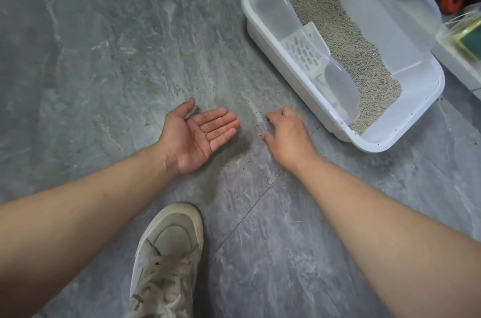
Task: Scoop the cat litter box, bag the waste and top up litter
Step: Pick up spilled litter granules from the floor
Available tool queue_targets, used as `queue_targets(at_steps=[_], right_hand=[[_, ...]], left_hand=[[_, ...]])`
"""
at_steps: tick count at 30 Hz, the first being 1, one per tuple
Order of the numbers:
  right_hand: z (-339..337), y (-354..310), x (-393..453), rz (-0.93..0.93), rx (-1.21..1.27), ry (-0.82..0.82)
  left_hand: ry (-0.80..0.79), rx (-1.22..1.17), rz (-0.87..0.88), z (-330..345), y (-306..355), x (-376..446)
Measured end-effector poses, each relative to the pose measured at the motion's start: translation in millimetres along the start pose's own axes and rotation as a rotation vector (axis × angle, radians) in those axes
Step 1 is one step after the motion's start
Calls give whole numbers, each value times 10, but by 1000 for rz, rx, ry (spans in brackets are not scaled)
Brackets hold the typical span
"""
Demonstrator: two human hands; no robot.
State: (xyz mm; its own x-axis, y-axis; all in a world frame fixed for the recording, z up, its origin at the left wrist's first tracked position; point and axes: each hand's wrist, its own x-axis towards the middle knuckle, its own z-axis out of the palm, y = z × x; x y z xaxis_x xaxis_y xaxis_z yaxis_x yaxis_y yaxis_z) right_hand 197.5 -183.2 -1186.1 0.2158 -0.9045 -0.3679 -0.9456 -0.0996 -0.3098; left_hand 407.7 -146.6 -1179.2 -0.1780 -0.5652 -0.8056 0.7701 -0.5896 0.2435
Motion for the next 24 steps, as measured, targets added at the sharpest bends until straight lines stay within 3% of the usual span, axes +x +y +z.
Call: queue_targets(at_steps=[8, 24], right_hand=[[118, -19, -52, -152, -78, 72], [150, -226, -101, -176, -243, 115]], left_hand=[[-10, 3, -2, 13, -6, -2], [-19, 8, 5, 32, -2, -16]])
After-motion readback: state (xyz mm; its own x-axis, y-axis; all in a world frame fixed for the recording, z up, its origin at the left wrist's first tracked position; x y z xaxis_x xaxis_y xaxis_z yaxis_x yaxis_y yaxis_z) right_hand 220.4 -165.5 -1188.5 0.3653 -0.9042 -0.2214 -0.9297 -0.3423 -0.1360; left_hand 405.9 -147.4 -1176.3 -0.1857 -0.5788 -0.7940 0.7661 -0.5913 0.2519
